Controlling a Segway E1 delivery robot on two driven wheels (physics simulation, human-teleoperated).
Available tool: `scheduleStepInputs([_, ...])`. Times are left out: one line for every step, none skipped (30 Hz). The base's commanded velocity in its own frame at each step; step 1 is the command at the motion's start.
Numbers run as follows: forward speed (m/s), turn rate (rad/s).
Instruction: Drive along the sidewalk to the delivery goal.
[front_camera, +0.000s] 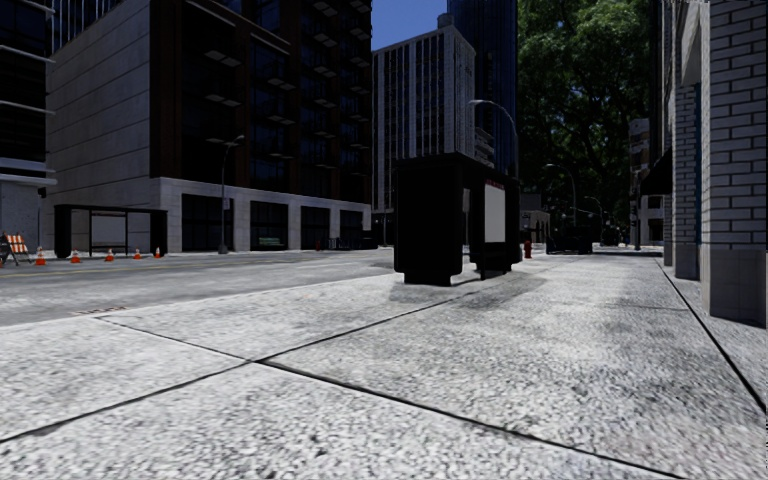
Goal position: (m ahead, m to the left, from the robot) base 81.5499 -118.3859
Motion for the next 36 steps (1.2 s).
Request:
scheduleStepInputs([2.0,-0.23])
scheduleStepInputs([2.0,-0.34])
scheduleStepInputs([2.0,-0.34])
scheduleStepInputs([2.0,-0.38])
scheduleStepInputs([2.0,-0.42])
scheduleStepInputs([2.0,-0.47])
scheduleStepInputs([2.0,-0.49])
scheduleStepInputs([2.0,-0.49])
scheduleStepInputs([2.0,-0.5])
scheduleStepInputs([2.0,-0.5])
scheduleStepInputs([2.0,-0.5])
scheduleStepInputs([2.0,-0.5])
scheduleStepInputs([2.0,-0.5])
scheduleStepInputs([2.0,-0.5])
scheduleStepInputs([2.0,-0.5])
scheduleStepInputs([2.0,-0.5])
scheduleStepInputs([2.0,-0.5])
scheduleStepInputs([2.0,-0.5])
scheduleStepInputs([2.0,-0.5])
scheduleStepInputs([2.0,-0.5])
scheduleStepInputs([2.0,-0.5])
scheduleStepInputs([2.0,-0.5])
scheduleStepInputs([2.0,-0.5])
scheduleStepInputs([2.0,-0.5])
scheduleStepInputs([2.0,-0.5])
scheduleStepInputs([2.0,-0.5])
scheduleStepInputs([2.0,-0.5])
scheduleStepInputs([2.0,-0.5])
scheduleStepInputs([2.0,-0.5])
scheduleStepInputs([2.0,-0.5])
scheduleStepInputs([2.0,-0.5])
scheduleStepInputs([2.0,-0.5])
scheduleStepInputs([2.0,-0.5])
scheduleStepInputs([2.0,-0.5])
scheduleStepInputs([2.0,-0.5])
scheduleStepInputs([2.0,-0.5])
